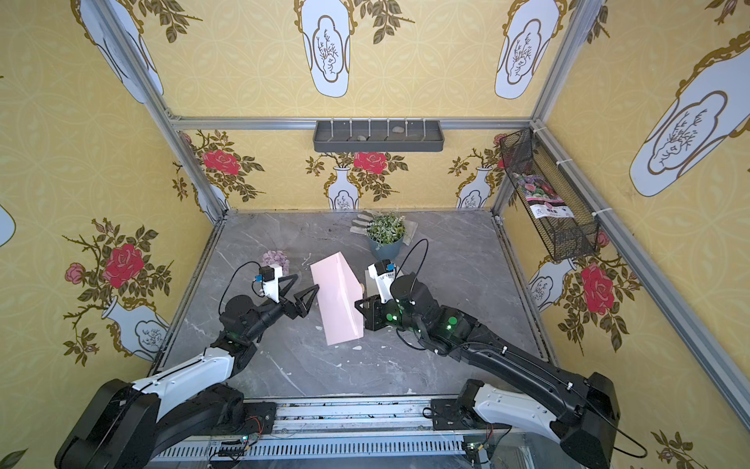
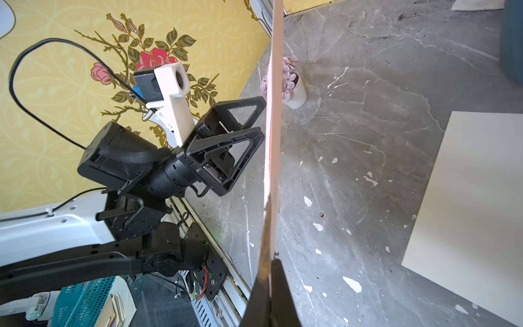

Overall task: Take the letter paper out of the envelope
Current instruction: Pick up the envelope from the center of the board.

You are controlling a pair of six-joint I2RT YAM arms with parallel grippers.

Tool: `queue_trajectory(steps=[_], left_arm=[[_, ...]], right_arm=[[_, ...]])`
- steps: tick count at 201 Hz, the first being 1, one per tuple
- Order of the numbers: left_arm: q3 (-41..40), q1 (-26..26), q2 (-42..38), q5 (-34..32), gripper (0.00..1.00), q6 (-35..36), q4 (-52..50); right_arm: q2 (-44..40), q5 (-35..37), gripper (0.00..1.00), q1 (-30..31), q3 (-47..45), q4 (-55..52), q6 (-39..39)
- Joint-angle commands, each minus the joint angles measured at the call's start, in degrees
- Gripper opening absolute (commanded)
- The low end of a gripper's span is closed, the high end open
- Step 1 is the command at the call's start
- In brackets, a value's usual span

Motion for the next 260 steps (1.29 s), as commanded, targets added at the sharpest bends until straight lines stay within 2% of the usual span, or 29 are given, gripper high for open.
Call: queue_trajectory(steps=[1, 27, 73, 107, 260], left_arm=[[0.47, 0.49, 1.84, 9.51, 0.99, -1.97, 6.28], [0.77, 0.49, 2.34, 12.95, 0.99, -1.96, 7.75], [0.95, 0.75, 2.41, 14.24, 0.99, -1.91, 8.22], [1.72, 0.75, 3.09, 17.12, 1.00, -2.68, 8.80], [2.90, 0.60, 3.92, 20.49, 0.98, -3.45, 9.00]], right_arm=[[-0.63, 1.09, 0.00, 0.22, -0.93, 2.38, -3.08], [-3.40, 2.01, 0.00, 0.21, -4.84, 6.20, -6.34], [-7.76, -0.38, 0.00, 0.21, -7.86, 11.60, -10.55], [-6.57, -1.09, 0.00, 0.21, -8.10, 12.40, -10.96], [-3.22, -3.41, 0.00, 0.20, -9.61, 20.91, -12.70]])
